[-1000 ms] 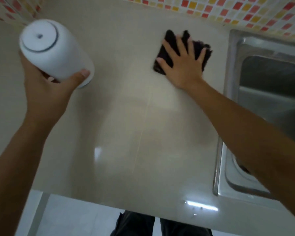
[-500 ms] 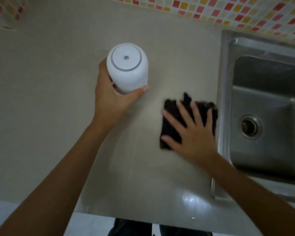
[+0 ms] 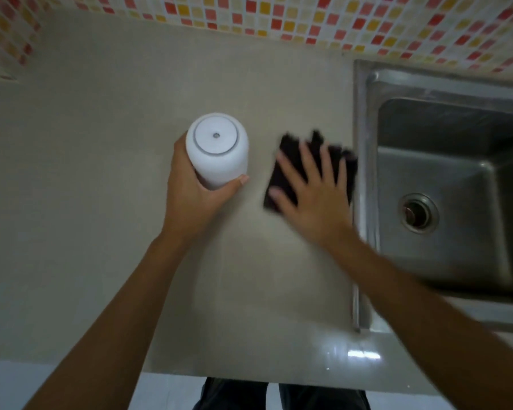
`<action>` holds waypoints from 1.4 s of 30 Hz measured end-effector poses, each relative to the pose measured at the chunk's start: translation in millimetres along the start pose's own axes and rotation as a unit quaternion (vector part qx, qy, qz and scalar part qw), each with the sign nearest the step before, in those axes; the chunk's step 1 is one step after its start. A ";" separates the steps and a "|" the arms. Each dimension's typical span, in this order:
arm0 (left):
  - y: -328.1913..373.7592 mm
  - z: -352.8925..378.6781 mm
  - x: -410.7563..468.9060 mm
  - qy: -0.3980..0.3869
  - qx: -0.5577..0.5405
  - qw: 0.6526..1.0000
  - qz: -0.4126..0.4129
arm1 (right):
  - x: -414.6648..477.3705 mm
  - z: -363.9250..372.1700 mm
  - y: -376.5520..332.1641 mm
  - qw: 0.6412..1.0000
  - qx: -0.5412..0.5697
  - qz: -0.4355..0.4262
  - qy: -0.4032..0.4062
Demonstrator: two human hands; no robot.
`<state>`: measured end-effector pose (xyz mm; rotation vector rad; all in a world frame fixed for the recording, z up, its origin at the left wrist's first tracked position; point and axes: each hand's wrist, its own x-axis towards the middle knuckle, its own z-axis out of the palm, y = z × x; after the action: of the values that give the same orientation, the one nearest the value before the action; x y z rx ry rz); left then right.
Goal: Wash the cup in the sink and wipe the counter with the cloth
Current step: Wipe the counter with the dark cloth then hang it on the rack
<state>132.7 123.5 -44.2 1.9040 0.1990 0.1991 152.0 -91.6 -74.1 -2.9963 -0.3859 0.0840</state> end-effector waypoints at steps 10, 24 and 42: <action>1.6 -10.6 -63.4 0.038 0.060 0.993 -0.089 | -135.1 3.2 -23.7 0.999 0.013 -0.043 -0.022; 20.7 44.5 -101.9 -0.090 0.120 0.988 -0.032 | -67.1 7.7 -4.4 0.999 0.025 0.029 0.001; 59.9 108.8 -87.6 -0.216 0.203 0.935 -0.195 | -98.3 -35.6 55.7 0.996 0.054 0.059 -0.038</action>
<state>75.6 -16.4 -27.5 2.2130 0.3310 -0.5677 73.4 -174.2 -41.9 -2.9136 -0.2051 0.2241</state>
